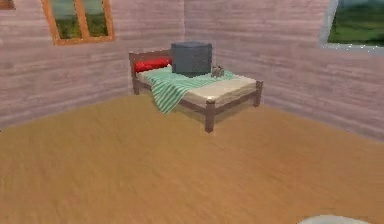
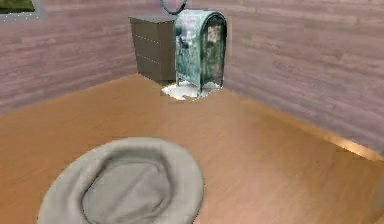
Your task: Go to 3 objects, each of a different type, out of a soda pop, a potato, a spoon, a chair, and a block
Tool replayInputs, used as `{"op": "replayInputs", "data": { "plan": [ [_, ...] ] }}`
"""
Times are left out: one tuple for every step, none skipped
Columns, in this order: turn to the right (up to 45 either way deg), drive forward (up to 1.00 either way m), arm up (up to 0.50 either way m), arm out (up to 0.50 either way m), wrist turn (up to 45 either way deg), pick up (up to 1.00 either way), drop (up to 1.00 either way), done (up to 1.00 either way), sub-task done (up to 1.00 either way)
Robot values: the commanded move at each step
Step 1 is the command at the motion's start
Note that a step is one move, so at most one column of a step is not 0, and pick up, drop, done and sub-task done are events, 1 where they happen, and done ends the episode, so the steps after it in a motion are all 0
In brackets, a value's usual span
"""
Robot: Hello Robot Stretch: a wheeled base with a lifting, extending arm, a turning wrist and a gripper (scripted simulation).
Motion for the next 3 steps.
{"op": "replayInputs", "data": {
  "plan": [
    [0.0, 0.95, 0.00, 0.00, 0.0, 0.00, 0.00, 0.00, 0.00],
    [36.0, 0.00, 0.00, 0.00, 0.0, 0.00, 0.00, 0.00, 0.00],
    [0.0, 0.05, 0.00, 0.00, 0.0, 0.00, 0.00, 0.00, 0.00]
  ]
}}
